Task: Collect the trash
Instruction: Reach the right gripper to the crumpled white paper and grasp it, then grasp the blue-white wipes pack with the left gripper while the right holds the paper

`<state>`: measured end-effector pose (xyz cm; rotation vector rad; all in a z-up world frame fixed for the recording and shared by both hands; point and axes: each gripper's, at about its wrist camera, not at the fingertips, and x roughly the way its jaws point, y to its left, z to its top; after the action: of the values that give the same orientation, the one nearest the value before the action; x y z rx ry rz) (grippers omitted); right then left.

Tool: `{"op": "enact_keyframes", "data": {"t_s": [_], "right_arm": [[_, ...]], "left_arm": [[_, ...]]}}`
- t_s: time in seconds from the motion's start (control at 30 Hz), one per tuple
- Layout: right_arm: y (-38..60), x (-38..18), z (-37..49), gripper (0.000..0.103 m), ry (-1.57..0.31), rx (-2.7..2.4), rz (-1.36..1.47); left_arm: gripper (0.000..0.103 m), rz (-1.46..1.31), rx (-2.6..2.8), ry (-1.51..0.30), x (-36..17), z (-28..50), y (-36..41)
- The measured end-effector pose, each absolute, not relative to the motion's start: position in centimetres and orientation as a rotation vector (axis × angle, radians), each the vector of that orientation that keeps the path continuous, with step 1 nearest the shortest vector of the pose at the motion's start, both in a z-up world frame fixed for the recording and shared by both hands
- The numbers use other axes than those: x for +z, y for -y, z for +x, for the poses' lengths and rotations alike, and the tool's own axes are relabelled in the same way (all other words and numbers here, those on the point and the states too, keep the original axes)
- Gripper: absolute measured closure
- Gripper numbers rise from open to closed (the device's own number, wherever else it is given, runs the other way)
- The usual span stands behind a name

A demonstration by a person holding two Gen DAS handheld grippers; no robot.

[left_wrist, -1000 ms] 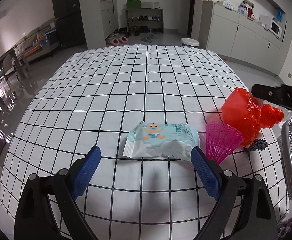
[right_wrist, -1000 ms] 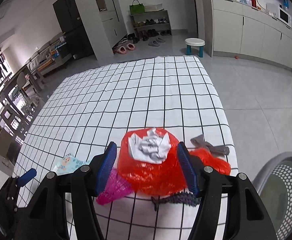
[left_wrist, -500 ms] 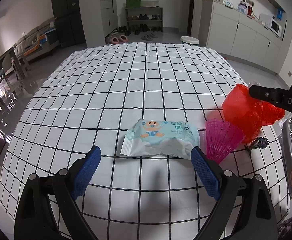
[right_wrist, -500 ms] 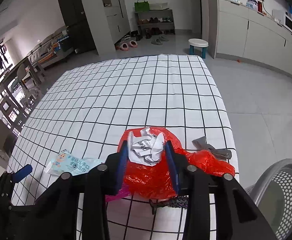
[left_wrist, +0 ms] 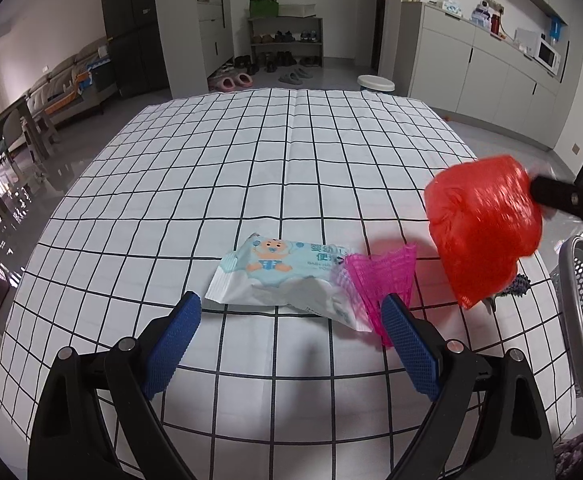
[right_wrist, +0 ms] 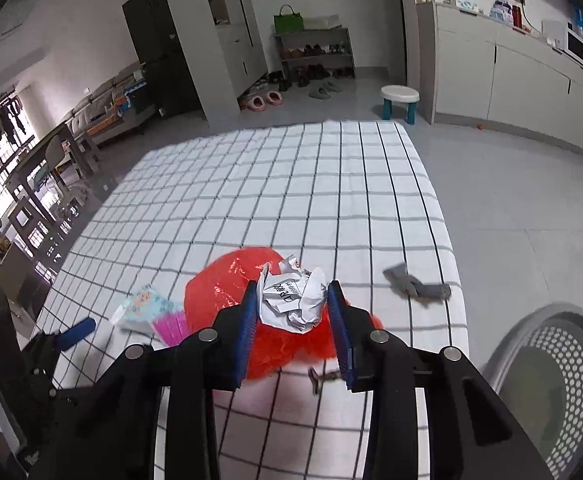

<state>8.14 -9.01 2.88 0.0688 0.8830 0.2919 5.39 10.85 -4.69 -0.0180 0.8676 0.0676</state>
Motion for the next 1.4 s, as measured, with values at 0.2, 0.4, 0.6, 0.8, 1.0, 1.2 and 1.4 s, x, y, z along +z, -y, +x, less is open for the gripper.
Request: {"op": "enact_keyframes", "data": {"t_s": [0.2, 0.4, 0.6, 0.8, 1.0, 1.2, 1.4], "right_arm": [[10.6, 1.1, 7.2, 0.069, -0.967, 0.277, 0.096], [11.4, -1.4, 5.3, 0.069, -1.040, 0.271, 0.106], [12.1, -2.3, 3.2, 0.064, -1.060, 0.256, 0.103], [12.6, -3.1, 1.8, 0.062, -1.085, 0.245, 0.109], [12.0, -4.4, 1.0, 0.062, -1.108, 0.242, 0.103], [11.8, -4.4, 0.6, 0.064, -1.089, 0.253, 0.110], [12.1, -4.2, 0.5, 0.065, -1.072, 0.266, 0.127]], "left_arm": [[0.013, -0.014, 0.049, -0.877, -4.9, 5.3, -10.4], [0.013, -0.014, 0.043, -0.877, -4.9, 5.3, -10.4], [0.013, -0.015, 0.040, -0.874, -4.8, 5.2, -10.4], [0.013, -0.018, 0.036, -0.877, -4.8, 5.2, -10.4], [0.013, -0.015, 0.037, -0.878, -4.9, 5.1, -10.4], [0.013, -0.043, 0.064, -0.897, -5.4, 5.2, -11.6], [0.013, -0.056, 0.079, -0.914, -5.8, 5.7, -12.3]]}}
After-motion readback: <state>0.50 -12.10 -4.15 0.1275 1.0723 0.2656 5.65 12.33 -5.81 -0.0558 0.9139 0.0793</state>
